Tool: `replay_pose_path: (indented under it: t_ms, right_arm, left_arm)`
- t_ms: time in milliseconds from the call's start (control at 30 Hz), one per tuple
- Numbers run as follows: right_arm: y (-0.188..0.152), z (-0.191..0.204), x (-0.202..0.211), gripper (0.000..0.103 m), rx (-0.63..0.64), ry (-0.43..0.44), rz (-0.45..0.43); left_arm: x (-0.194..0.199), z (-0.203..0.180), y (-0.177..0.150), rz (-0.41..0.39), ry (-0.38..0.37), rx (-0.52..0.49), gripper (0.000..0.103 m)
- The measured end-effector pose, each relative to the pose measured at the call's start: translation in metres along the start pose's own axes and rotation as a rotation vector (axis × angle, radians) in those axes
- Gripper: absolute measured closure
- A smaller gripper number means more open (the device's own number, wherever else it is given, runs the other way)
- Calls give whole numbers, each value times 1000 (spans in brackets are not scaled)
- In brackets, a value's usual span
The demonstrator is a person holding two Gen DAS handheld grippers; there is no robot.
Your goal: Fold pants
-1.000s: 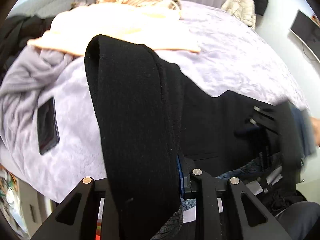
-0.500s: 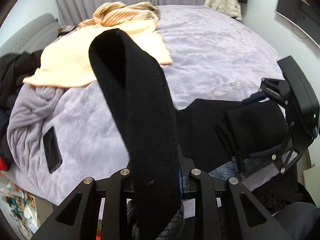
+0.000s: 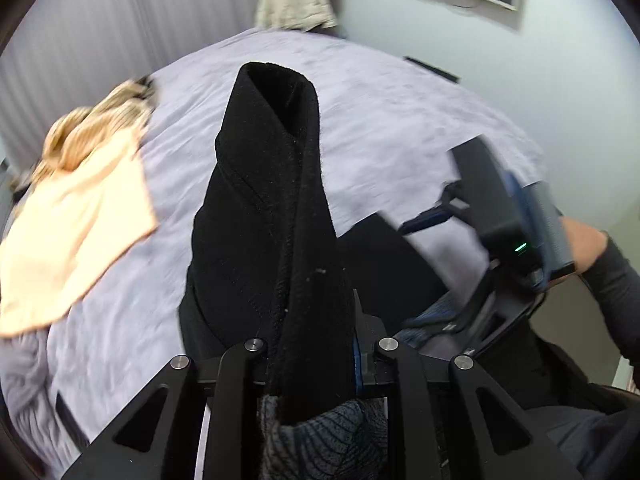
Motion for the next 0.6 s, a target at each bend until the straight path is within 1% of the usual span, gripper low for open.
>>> replay_pose_path:
  t_ms: [67, 133, 200, 300, 333, 367, 400, 433, 467, 500, 567, 600]
  right_arm:
    - [-8, -7, 5, 0, -14, -18, -5]
    - [-16, -12, 5, 0, -47, -34, -4]
    - [-22, -23, 3, 0, -88, -40, -4]
    - [-39, -30, 3, 0, -137, -63, 10]
    - [-44, -31, 4, 0, -145, -71, 17]
    - [-49, -31, 4, 0, -152, -76, 23]
    - [-54, -31, 6, 0, -162, -80, 27]
    - [-58, -31, 8, 0, -173, -84, 30]
    - [-62, -30, 11, 0, -189, -85, 28]
    - [-63, -31, 13, 0, -200, -85, 25]
    - [-65, -31, 19, 0, -238, -78, 10]
    - [-67, -30, 23, 0, -265, -69, 1]
  left_arm:
    - [-10, -26, 10, 2, -51, -26, 80]
    - [-37, -44, 5, 51, -66, -54, 80]
    - [-73, -56, -8, 124, -65, -58, 80]
    - [-130, -59, -33, 246, -66, -18, 79]
    - [-143, -59, -41, 270, -71, -13, 79]
    - [-151, -62, -44, 274, -74, -15, 77]
    - [-152, -65, -44, 267, -66, -27, 69]
    - [-150, -68, -43, 263, -76, -30, 61]
    - [-144, -76, -41, 258, -112, -26, 41]
    - [-137, -85, -39, 244, -140, -25, 29]
    - [-123, -88, -32, 204, -121, -39, 28]
    - [-114, -91, -30, 186, -127, -46, 28]
Point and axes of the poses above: each gripper's, at about its wrist camera, not at the fingertips, and x roughly against the way its jaws point, z to its left, y to its top, the point moved 9 cm from there along -x, roughly the way its jaws point, and after that the axes turned 8 degrees about -z, right-handed, at the moved point
